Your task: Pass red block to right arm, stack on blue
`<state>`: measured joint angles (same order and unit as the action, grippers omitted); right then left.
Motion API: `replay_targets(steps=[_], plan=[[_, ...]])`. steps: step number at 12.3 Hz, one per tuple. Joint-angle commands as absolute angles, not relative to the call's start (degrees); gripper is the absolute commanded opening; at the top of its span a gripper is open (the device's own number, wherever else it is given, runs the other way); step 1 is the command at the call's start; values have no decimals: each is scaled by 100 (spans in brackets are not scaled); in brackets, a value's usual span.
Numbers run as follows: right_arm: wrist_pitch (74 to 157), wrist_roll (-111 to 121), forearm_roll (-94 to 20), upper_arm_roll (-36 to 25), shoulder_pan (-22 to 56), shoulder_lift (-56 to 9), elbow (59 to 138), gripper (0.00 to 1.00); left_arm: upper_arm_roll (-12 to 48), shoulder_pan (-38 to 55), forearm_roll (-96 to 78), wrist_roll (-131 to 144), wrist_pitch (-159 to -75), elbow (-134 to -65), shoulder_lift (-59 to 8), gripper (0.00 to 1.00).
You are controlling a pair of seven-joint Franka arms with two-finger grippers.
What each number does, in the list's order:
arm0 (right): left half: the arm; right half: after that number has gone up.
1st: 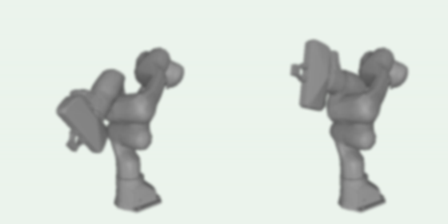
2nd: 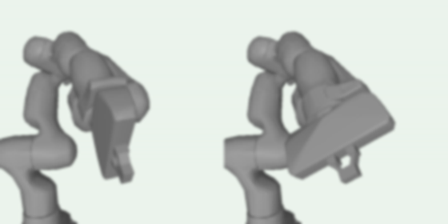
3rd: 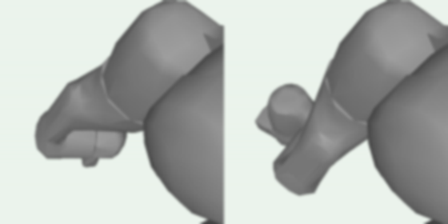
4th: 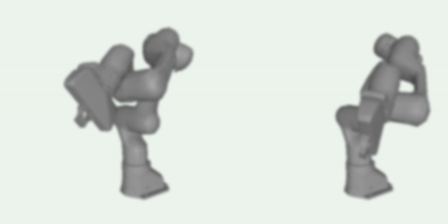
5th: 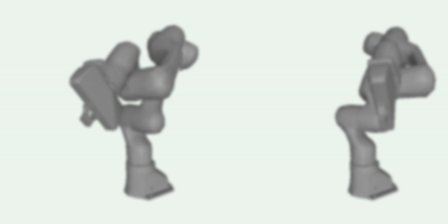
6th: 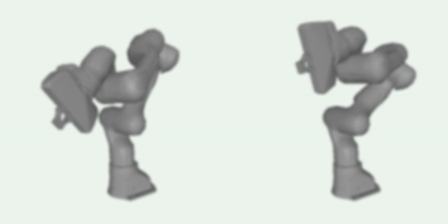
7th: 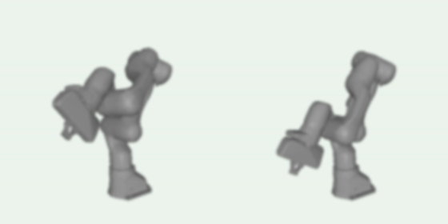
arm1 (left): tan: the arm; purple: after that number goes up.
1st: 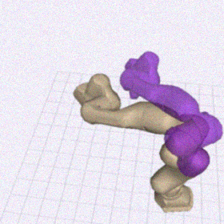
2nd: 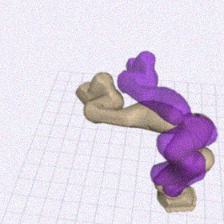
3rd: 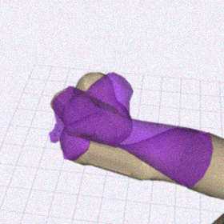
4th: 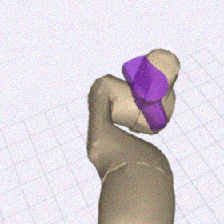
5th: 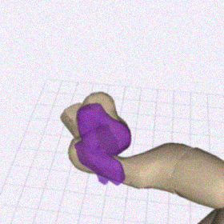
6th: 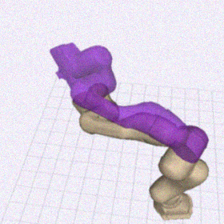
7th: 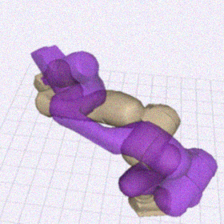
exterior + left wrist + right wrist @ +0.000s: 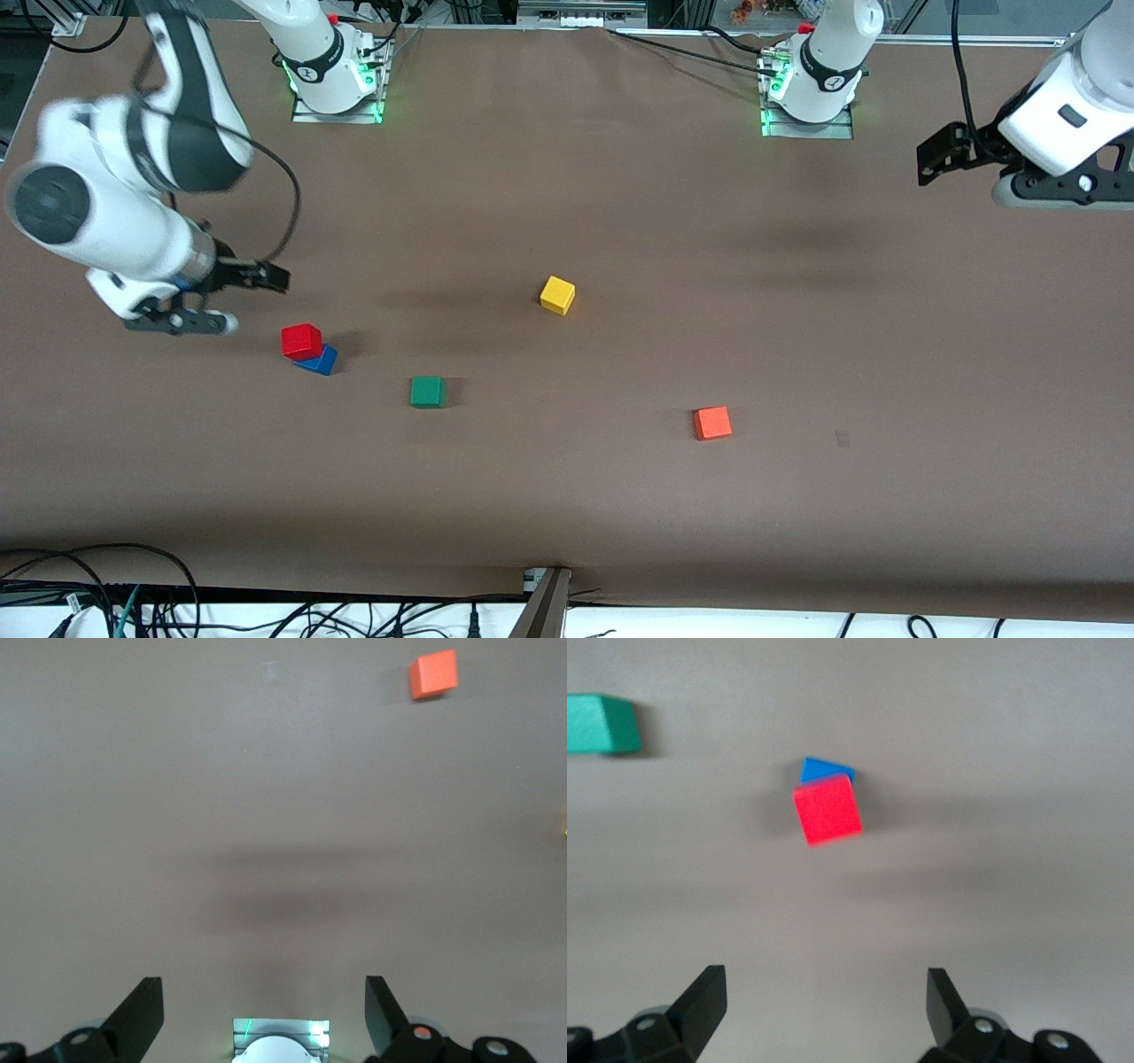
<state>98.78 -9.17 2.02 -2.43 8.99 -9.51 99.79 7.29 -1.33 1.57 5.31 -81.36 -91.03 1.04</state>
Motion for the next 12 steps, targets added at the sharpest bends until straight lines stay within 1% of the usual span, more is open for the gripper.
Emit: replay_targets(steps=[1, 2, 3, 4, 5, 6, 7, 8, 9, 10, 12], plan=[[8731, -1002, 132, -237, 835, -1028, 8705, 100, 203, 211, 27, 466, -8516, -9597, 396, 100], [8554, -1028, -16, -333, 826, -1002, 8501, 100, 202, 202, -8, 466, -8543, -9598, 396, 100], [8587, -1011, -218, -569, 817, -941, 8403, 100, 220, 202, -9, 466, -8552, -9572, 387, 100], [8482, -976, -359, -667, 765, -923, 8167, 100, 246, 202, -17, 466, -8552, -9493, 317, 100], [8290, -993, -299, -659, 782, -723, 8043, 100, 246, 202, -44, 475, -8595, -9423, 221, 100], [8018, -1002, -290, -529, 608, -538, 8164, 100, 255, 211, -35, 492, -8604, -9291, 124, 100], [8016, -1072, -160, -188, 293, -336, 8513, 100, 255, 194, -44, 501, -8613, -9194, 62, 100], [8599, -1090, 25, 68, -67, 14, 9160, 100, 255, 193, -27, 510, -8639, -9150, 44, 100], [9361, -1038, 18, 149, -192, 270, 9759, 100, 255, 193, 0, 536, -8727, -9158, 44, 100], [9578, -1098, 9, 149, -185, 359, 9965, 100, 255, 159, -26, 536, -8754, -9158, 35, 100], [9554, -968, 9, 115, -115, 334, 9958, 100, 255, 141, -35, 527, -8956, -9167, 26, 100]])
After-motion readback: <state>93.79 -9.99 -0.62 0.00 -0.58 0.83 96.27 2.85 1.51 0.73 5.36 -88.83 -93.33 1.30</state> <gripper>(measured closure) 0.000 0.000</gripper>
